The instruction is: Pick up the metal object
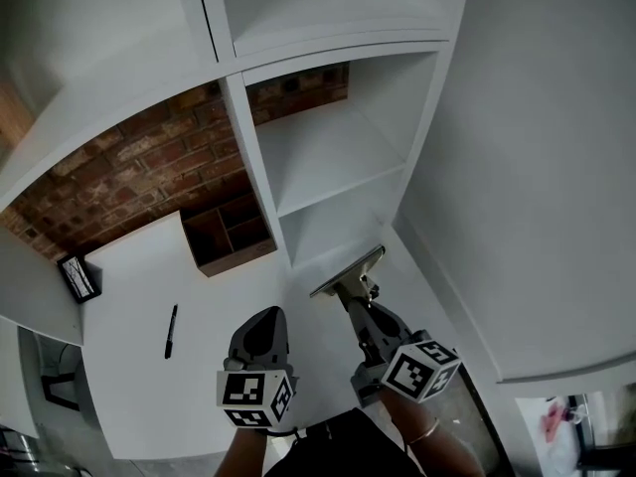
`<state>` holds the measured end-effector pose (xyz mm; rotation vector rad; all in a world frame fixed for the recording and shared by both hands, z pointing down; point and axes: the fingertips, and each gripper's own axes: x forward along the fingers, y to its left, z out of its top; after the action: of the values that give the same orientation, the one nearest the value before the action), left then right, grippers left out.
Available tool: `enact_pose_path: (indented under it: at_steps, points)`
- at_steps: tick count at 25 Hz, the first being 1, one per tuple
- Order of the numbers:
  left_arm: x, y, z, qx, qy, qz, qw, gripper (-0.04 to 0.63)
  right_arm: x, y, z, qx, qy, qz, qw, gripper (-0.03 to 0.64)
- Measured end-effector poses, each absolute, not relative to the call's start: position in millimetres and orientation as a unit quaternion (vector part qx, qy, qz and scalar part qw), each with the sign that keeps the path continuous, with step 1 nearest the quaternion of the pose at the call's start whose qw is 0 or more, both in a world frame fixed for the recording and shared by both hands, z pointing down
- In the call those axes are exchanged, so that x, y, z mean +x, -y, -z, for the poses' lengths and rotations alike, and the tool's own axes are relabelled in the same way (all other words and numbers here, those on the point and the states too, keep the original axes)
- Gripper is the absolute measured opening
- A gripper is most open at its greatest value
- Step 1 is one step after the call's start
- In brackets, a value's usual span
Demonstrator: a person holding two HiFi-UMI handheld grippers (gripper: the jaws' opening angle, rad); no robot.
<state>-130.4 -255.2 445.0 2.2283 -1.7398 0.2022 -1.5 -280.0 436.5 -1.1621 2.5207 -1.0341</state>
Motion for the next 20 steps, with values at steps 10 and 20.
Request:
enact_pose_path:
  at_steps: [10, 20]
  points:
    - [-144, 218, -422, 0.773, 0.619, -0.049, 0.132, 0.009, -18, 235, -408, -0.393, -0.890, 0.229, 0.013, 0.006]
    - [-161, 180, -405, 0.769, 0.628, -0.033, 0.117, 0.009, -29, 196, -401, -0.397, -0.902, 0.162, -0.042, 0.006]
